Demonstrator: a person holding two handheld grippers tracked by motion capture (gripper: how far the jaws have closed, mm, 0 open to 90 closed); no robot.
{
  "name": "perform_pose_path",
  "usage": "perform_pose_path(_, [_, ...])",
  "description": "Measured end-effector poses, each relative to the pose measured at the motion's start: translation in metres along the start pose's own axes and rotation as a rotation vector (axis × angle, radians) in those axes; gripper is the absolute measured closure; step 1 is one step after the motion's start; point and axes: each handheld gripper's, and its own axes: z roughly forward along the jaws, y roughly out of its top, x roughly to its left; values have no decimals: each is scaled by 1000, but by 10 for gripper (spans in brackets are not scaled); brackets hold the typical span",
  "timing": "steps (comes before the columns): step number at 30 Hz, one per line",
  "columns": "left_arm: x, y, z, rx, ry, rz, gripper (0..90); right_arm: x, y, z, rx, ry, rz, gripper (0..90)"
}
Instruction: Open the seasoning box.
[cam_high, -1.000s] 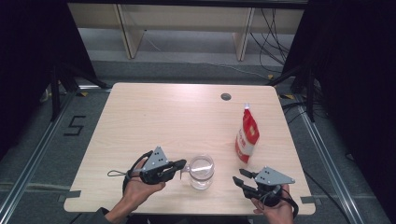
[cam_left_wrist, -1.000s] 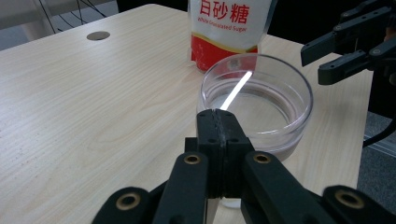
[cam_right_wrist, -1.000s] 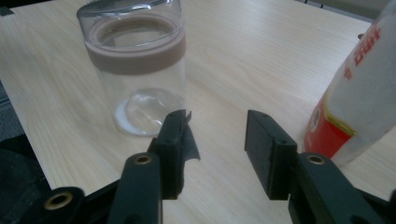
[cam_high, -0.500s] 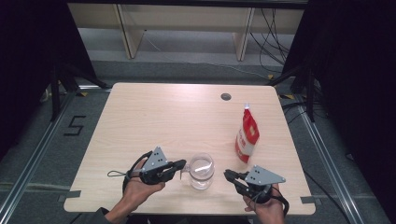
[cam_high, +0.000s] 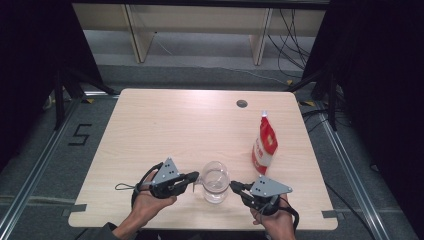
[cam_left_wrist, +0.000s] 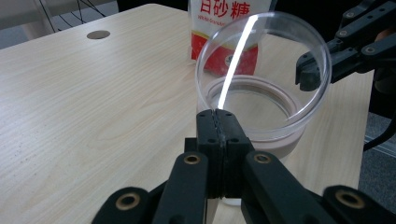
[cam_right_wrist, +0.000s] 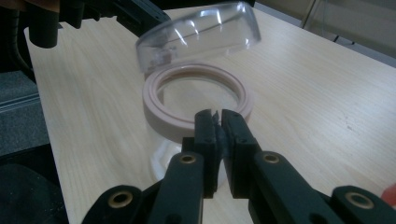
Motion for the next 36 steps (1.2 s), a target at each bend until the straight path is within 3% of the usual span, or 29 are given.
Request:
perform_pose_path(1, [1, 0, 0, 0, 0, 16, 889, 1, 1, 0, -1, 3, -5, 857])
perform_pose_path(6, [1, 0, 0, 0, 0, 14, 889, 5, 7, 3, -18, 18, 11, 857])
perform_pose_path(7, [1, 0, 0, 0, 0, 15, 888, 5, 8, 4, -34, 16, -10, 857])
perform_pose_path(15, [1, 0, -1, -9, 1, 13, 855, 9, 12, 7, -47, 14, -7, 863])
perform_pose_path(19, [1, -2, -6, -16, -14, -21, 702, 9, 13, 7, -32, 24, -18, 864])
perform_pose_path(20, [2, -2, -8, 5, -3, -2, 630, 9, 14, 7, -34, 22, -18, 864])
perform_pose_path(23, [2, -10, -12, 26, 4, -38, 472, 10, 15, 8, -40, 25, -21, 863])
perform_pose_path(25, [4, -14, -14, 46, 4, -28, 394, 12, 16, 10, -53, 15, -20, 861])
perform_pose_path(26, [4, -18, -15, 58, 7, -58, 373, 12, 16, 10, -50, 20, -26, 860])
perform_pose_path(28, [6, -23, -17, 81, 7, -28, 335, 13, 18, 10, -47, 25, -25, 858])
perform_pose_path(31, [5, -29, -19, 94, 10, -36, 292, 16, 20, 12, -46, 18, -28, 856])
perform_pose_path(32, [5, -31, -20, 90, 13, -35, 281, 15, 21, 13, -56, 11, -60, 855])
perform_pose_path(33, [5, -31, -21, 99, 15, -28, 269, 17, 21, 14, -51, 20, -38, 854])
perform_pose_path(35, [6, -34, -23, 101, 25, -10, 245, 18, 23, 14, -48, 24, -37, 851])
perform_pose_path(36, [6, -35, -24, 110, 35, -20, 231, 19, 23, 15, -56, 18, -35, 851])
